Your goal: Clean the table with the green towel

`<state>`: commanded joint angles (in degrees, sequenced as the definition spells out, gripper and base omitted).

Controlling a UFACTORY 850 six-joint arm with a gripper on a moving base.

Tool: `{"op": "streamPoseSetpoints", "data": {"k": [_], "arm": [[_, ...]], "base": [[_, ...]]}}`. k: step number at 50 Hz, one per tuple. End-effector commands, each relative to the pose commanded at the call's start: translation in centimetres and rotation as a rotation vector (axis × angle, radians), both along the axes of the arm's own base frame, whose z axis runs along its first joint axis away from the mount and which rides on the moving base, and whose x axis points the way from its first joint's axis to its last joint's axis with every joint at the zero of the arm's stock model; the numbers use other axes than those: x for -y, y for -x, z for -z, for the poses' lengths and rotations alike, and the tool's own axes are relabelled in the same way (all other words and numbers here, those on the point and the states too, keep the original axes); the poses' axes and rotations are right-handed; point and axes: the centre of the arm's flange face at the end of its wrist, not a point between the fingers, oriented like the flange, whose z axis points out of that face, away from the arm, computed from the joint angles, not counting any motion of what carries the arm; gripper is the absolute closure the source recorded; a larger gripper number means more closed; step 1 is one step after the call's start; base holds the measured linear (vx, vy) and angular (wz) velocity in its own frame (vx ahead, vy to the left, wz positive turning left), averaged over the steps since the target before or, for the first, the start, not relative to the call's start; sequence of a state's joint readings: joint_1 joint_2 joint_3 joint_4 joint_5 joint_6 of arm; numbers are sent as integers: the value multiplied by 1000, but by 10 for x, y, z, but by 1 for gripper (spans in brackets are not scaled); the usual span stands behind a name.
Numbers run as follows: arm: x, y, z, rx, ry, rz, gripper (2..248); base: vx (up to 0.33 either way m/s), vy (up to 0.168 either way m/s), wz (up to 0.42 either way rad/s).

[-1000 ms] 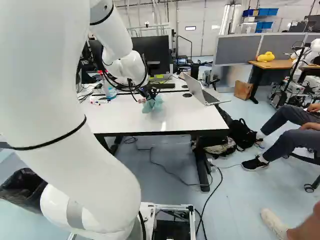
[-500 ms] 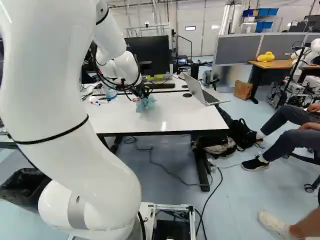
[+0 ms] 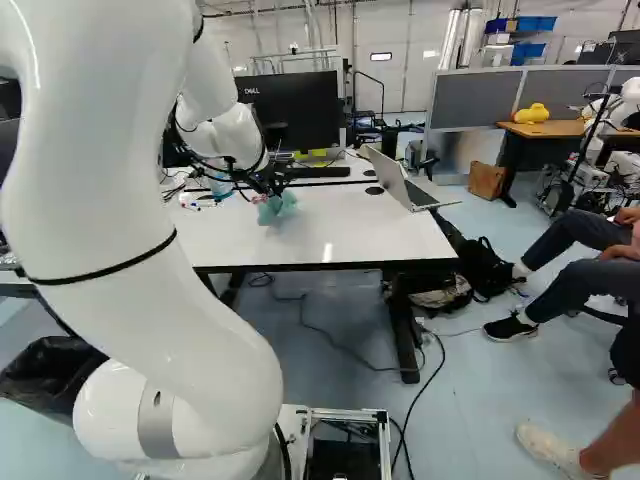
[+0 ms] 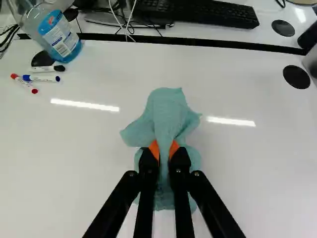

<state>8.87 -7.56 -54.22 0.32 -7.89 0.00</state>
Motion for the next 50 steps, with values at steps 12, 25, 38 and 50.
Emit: {"op": "streamPoseSetpoints", "data": {"k": [12,25,38,50], "arm": [[-21,-1,0,1,0,-39,210],[-43,-1,0,3,-1,-80,210],[-65,-2,0,4,-1,-120,210],[-86,-3,0,6,-2,-156,210]], "base": [[0,0,0],[0,0,0],[0,0,0],[0,0,0]]}}
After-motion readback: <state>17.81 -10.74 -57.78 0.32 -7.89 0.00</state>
